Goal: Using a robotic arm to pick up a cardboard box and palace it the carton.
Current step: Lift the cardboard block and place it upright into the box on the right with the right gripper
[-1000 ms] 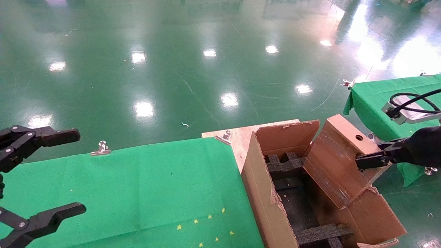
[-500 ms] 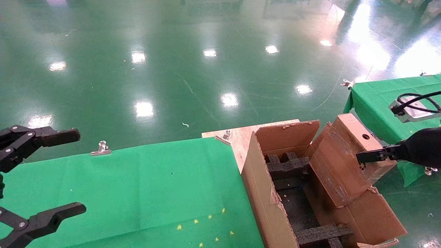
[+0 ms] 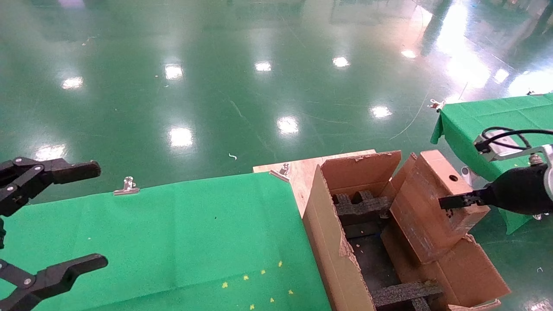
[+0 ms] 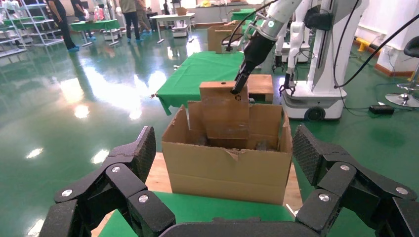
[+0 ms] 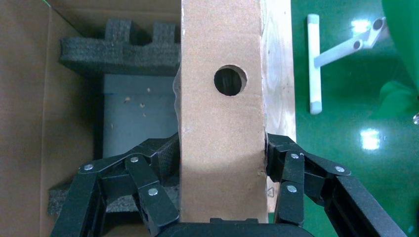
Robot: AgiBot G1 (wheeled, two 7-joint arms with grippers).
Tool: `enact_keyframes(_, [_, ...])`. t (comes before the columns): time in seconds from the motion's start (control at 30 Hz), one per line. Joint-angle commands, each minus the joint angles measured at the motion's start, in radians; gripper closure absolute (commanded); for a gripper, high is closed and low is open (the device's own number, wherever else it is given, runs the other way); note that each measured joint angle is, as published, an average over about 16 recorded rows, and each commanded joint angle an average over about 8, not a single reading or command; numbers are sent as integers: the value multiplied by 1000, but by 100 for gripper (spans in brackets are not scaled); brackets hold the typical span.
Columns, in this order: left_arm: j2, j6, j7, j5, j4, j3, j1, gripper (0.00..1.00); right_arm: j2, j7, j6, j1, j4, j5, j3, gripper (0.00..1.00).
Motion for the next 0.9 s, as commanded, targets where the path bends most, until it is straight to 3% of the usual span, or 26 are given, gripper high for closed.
enact_keyframes(0.03, [0, 0, 0, 0, 0, 0, 0, 0, -9, 17, 4, -10, 0, -3, -5, 100])
enact_keyframes(0.33, [0, 0, 0, 0, 0, 0, 0, 0, -39, 58, 59, -62, -2, -19, -27, 100])
enact_keyframes(0.9, [0, 0, 0, 0, 0, 0, 0, 0, -100, 224, 198, -163, -1, -157, -67, 100])
